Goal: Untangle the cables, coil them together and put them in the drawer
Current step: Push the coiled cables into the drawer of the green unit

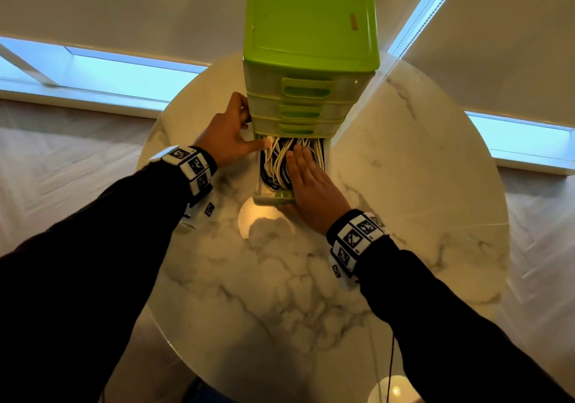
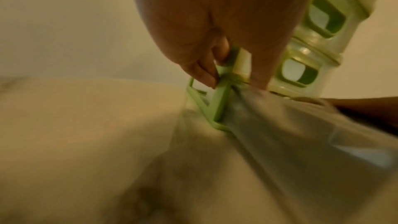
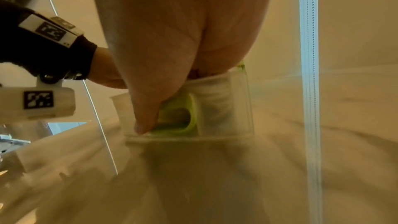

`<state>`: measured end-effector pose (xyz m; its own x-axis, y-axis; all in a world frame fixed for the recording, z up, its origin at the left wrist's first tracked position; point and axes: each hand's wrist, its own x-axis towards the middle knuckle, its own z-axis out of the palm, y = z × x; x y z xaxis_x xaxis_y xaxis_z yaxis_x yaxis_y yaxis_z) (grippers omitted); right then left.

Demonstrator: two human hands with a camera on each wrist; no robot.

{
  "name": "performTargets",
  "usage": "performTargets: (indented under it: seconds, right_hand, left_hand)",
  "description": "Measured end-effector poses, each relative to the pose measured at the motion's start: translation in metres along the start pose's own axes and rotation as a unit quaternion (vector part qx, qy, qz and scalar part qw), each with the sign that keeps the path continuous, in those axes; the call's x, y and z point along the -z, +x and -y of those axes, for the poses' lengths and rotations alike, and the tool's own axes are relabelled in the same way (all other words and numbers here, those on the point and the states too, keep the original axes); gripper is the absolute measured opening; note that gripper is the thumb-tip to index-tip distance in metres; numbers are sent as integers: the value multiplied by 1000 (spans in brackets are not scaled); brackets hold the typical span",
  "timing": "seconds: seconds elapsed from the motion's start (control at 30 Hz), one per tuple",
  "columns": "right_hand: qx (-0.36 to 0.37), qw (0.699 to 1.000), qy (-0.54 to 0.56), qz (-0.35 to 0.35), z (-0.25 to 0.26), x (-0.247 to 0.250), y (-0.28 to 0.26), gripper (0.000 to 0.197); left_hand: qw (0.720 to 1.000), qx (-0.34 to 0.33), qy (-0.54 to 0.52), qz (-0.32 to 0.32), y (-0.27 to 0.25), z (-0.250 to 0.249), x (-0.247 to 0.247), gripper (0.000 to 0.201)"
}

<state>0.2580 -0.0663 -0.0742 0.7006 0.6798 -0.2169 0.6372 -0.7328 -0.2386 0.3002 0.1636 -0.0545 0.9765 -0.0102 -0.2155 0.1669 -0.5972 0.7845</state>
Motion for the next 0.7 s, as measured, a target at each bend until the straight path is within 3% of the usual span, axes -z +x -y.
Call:
performTargets:
  seconds: [0.07, 0.13, 0.27, 0.4, 0.5, 0.63, 0.7]
  right_hand:
    - [-5, 998, -12, 62, -4, 11, 12, 107]
    - [-9, 997, -11, 69, -7, 19, 24, 112]
    - [-35, 999, 8, 10, -3, 19, 20, 98]
    - [23, 983, -19, -182, 3, -6, -16, 50]
    - [71, 977, -34, -196, -6, -10, -21, 49]
    - [51, 986, -41, -155, -19, 1, 8, 54]
    - [42, 981, -36, -184, -18, 2, 9, 50]
  left_hand:
    - [999, -9, 6, -30, 2, -2, -4, 79]
    - [1000, -9, -1, -23, 3, -2, -2, 77]
    - [1000, -3, -4, -6, 3, 3, 1, 75]
    - [1000, 0, -8, -5, 6, 6, -1, 72]
    - [1000, 0, 10, 12, 9, 6, 4, 70]
    - [999, -14, 40, 35, 11, 6, 13, 71]
    - [998, -18, 38, 40, 10, 5, 13, 71]
